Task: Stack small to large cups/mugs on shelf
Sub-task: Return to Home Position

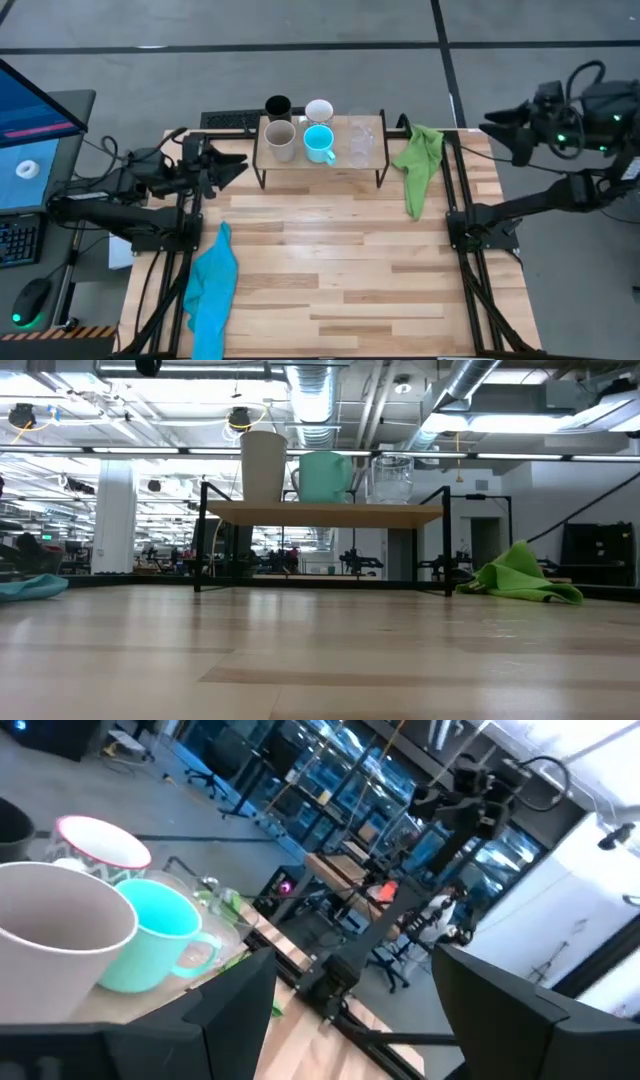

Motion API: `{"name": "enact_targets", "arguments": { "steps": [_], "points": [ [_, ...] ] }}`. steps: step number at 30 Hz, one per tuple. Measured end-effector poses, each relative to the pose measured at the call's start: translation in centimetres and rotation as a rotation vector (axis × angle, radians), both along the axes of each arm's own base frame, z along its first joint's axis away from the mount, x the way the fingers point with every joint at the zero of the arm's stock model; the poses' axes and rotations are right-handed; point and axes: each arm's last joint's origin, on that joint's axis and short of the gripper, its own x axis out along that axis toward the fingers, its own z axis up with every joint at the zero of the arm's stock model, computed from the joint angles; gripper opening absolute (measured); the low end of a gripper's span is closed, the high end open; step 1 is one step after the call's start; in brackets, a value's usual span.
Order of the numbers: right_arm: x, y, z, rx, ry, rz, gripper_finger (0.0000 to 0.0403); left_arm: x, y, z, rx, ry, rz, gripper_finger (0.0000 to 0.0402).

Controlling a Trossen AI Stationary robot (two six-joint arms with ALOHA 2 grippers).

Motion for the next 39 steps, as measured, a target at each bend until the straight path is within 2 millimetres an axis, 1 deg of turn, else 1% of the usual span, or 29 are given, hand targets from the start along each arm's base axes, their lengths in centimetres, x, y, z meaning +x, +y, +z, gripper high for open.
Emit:
{"name": "enact_targets", "arguments": {
  "steps": [2,4,7,10,16,19,22,26,28,33,36,39],
  "points": [
    [-1.0,0.1,-1.0,-0.003,-0.018,0.010,0.0216,0.0,-0.1,0.0,0.012,0.008,-0.025,0.0261],
    [-1.7,0.2,-2.5,-0.015,-0.028,0.026,0.0216,-0.1,-0.1,-0.3,0.020,0.034,-0.046,0.0261],
    [-2.0,0.3,-5.2,-0.029,-0.093,0.042,0.0216,-0.2,-0.2,-0.6,0.019,0.051,-0.048,0.0261],
    [-2.0,0.4,-8.4,-0.047,-0.198,0.093,0.0216,-0.3,-0.2,-1.3,0.021,0.050,-0.048,0.0261],
    [-0.6,0.6,-15.3,-0.025,-0.421,0.186,0.0216,0.1,-0.2,-3.3,0.021,0.091,-0.073,0.0261],
    [-0.1,0.6,-18.1,-0.009,-0.488,0.210,0.0216,0.6,-0.3,-4.7,0.020,0.103,-0.107,0.0261],
    [0.1,0.6,-20.4,-0.011,-0.524,0.208,0.0216,0.6,-0.3,-6.2,0.026,0.111,-0.127,0.0261],
    [-0.1,0.6,-22.2,0.013,-0.599,0.202,0.0216,0.4,-0.4,-8.6,0.014,0.111,-0.129,0.0261],
    [-0.2,0.6,-23.0,0.027,-0.622,0.200,0.0216,0.2,-0.4,-9.7,0.012,0.083,-0.129,0.0261],
    [0.7,0.5,-23.9,0.043,-0.591,0.196,0.0216,-0.5,-0.4,-12.5,-0.016,0.022,-0.118,0.0261],
    [1.3,0.5,-24.8,0.072,-0.558,0.190,0.0216,-1.0,-0.4,-14.0,-0.048,-0.007,-0.110,0.0261],
    [1.5,0.4,-25.3,0.076,-0.549,0.188,0.0216,-1.3,-0.5,-15.4,-0.083,-0.012,-0.099,0.0261]
  ]
}}
